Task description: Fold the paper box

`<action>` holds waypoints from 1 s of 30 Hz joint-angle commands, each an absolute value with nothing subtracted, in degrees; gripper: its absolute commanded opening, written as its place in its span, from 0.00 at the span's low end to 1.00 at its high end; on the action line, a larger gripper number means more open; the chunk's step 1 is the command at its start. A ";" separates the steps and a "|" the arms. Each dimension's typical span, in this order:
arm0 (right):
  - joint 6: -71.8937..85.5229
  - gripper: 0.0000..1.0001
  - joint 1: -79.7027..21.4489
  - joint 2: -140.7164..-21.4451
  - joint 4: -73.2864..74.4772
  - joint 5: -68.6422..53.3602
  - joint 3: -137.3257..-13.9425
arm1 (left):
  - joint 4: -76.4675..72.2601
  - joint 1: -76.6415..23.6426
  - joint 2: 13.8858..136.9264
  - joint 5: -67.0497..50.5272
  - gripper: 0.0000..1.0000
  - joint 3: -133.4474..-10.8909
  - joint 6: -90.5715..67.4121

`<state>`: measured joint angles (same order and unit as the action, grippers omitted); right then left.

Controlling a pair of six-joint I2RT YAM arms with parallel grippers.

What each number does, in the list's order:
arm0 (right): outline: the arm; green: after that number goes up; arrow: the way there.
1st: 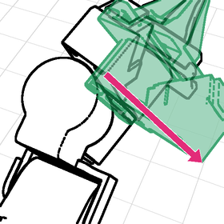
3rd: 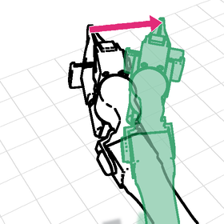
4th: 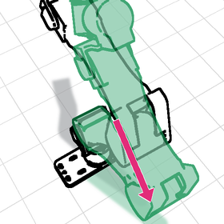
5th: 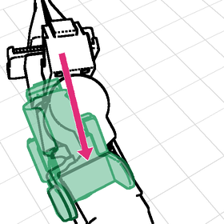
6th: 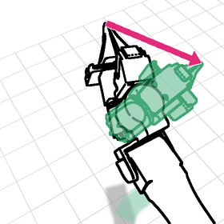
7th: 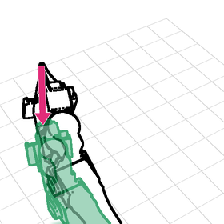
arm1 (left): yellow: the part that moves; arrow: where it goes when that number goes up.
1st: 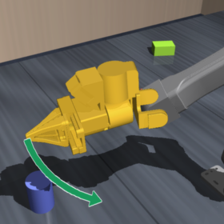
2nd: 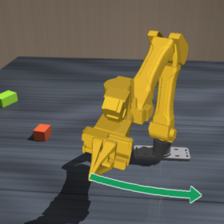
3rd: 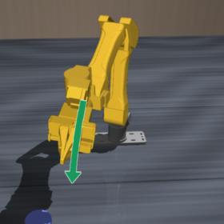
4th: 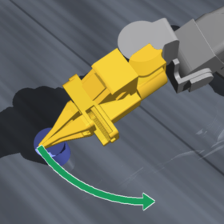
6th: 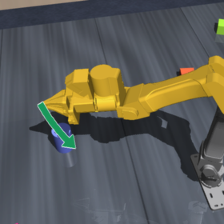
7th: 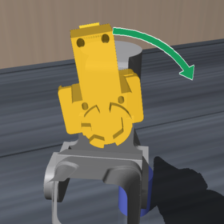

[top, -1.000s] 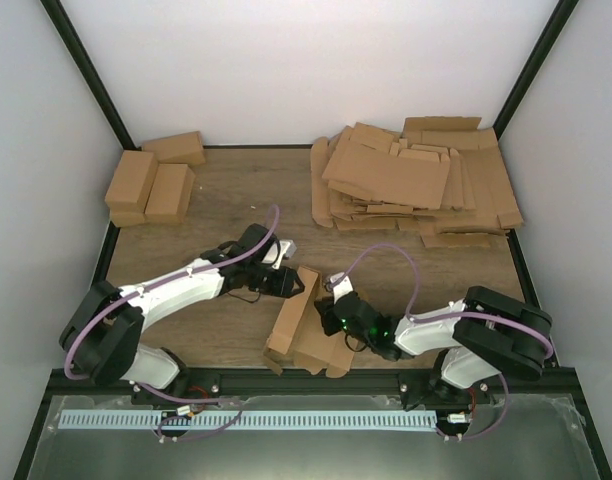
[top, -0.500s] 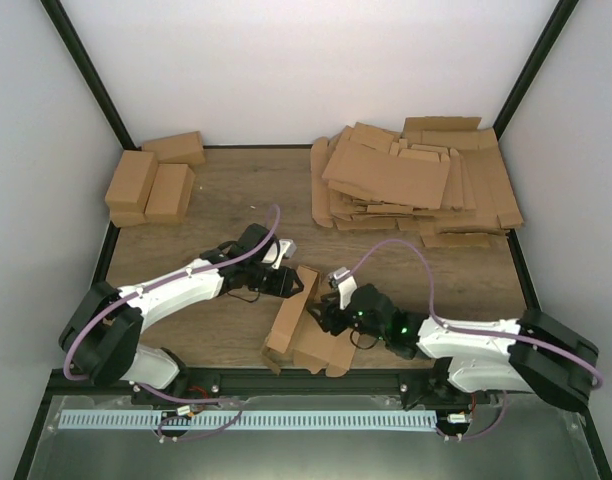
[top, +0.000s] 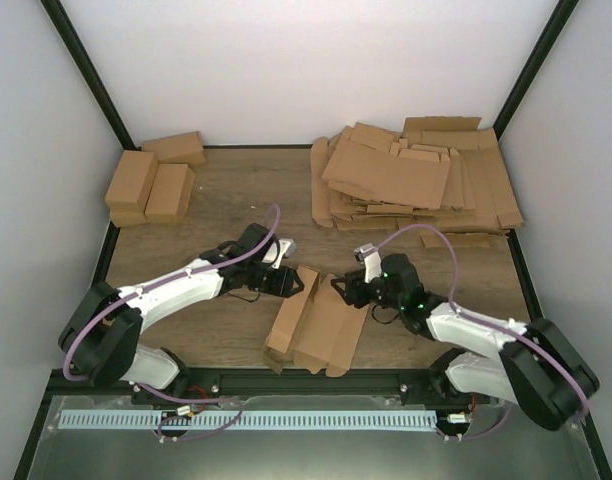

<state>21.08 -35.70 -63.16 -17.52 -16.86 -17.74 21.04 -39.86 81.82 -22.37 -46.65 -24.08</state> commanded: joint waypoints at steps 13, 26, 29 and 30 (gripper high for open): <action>12.11 0.54 -35.37 -81.50 -32.00 -20.65 -22.36 | 16.33 -39.81 81.61 -21.11 0.52 -47.93 -26.01; 7.08 0.56 -37.87 -91.50 -34.79 -19.17 -29.05 | 18.23 -39.71 85.85 -22.06 0.46 -50.44 -22.58; 6.86 0.56 -37.88 -92.46 -34.90 -18.43 -29.56 | 18.43 -39.64 86.12 -21.95 0.45 -50.83 -22.16; 6.85 0.55 -37.88 -92.76 -34.75 -18.11 -29.75 | 18.38 -39.62 86.21 -22.20 0.46 -50.88 -22.08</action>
